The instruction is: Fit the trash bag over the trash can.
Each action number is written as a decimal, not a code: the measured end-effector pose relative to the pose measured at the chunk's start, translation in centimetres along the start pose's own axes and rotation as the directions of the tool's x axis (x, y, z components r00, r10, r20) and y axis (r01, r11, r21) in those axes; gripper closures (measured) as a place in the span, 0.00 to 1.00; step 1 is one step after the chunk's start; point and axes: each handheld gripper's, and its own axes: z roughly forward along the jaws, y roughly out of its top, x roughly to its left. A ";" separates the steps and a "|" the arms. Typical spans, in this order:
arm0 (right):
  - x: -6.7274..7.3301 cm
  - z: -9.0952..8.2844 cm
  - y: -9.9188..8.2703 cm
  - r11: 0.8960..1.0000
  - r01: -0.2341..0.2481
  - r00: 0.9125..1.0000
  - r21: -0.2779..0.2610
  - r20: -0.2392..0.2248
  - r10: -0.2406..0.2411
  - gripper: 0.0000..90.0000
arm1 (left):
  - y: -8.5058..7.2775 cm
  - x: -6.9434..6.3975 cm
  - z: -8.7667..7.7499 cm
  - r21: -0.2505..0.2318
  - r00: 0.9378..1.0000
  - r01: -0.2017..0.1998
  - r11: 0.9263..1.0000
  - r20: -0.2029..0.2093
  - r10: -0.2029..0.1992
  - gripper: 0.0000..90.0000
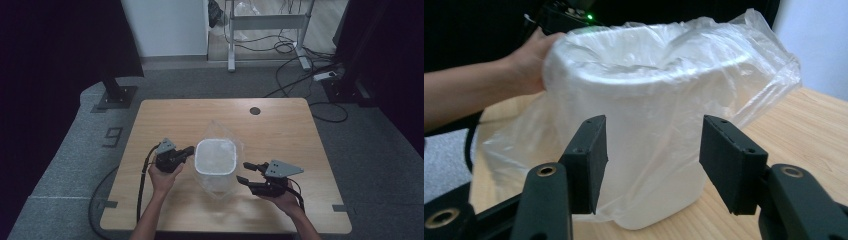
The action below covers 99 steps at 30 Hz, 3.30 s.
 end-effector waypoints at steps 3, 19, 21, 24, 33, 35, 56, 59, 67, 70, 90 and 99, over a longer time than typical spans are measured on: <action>-0.4 0.4 0.1 1.000 0.001 1.000 0.008 0.002 -0.001 0.52 | 0.0 -0.1 0.0 0.000 1.000 0.000 1.000 0.002 0.000 0.98; -0.9 1.4 0.4 1.000 0.019 1.000 0.021 0.006 -0.019 0.96 | 0.0 -0.2 0.2 -0.005 1.000 -0.007 1.000 0.005 0.007 0.99; -0.8 1.4 0.5 0.999 0.025 1.000 0.020 0.009 -0.025 0.99 | 0.0 -0.2 0.1 -0.008 1.000 -0.008 1.000 0.004 0.009 0.99; -0.7 1.5 0.5 0.999 0.028 0.999 0.018 0.014 -0.028 0.99 | 0.1 -0.3 0.0 -0.016 1.000 -0.010 1.000 0.005 0.010 0.99; -1.1 2.0 -0.4 0.999 -0.001 0.998 0.043 0.061 -0.001 0.99 | 0.0 -0.2 0.2 -0.002 1.000 -0.006 1.000 0.010 0.006 0.99; -1.2 2.2 -0.6 0.999 -0.009 0.998 0.044 0.062 0.007 0.99 | -0.1 -0.2 0.4 0.004 1.000 -0.006 1.000 0.009 0.006 0.99; -1.6 3.5 -1.5 0.995 -0.044 0.997 0.085 0.068 0.038 0.99 | -0.2 -0.3 0.7 0.023 1.000 -0.005 1.000 0.020 0.005 0.98; -1.5 3.3 -1.5 0.996 -0.049 0.995 0.068 0.086 0.043 0.96 | -0.1 -0.3 0.4 0.009 1.000 -0.007 1.000 0.006 0.007 0.93; -1.4 1.9 -1.3 0.996 -0.091 0.989 -0.015 0.117 0.093 0.67 | 0.4 -0.1 -1.2 -0.074 0.999 0.000 0.997 -0.049 -0.004 0.69; -1.3 1.4 -1.2 0.994 -0.099 0.986 -0.039 0.131 0.103 0.59 | 0.5 0.1 -1.9 -0.094 0.999 0.011 0.995 -0.040 -0.015 0.63; 0.1 -1.8 -2.1 0.990 -0.125 0.987 -0.070 0.094 0.131 0.46 | 1.8 -1.2 -4.5 -0.127 0.988 -0.091 0.988 0.116 0.106 0.47; 1.0 -2.9 -2.6 0.989 -0.130 0.987 -0.065 0.086 0.136 0.44 | 3.2 -1.8 -6.1 -0.116 0.971 -0.150 0.982 0.168 0.168 0.44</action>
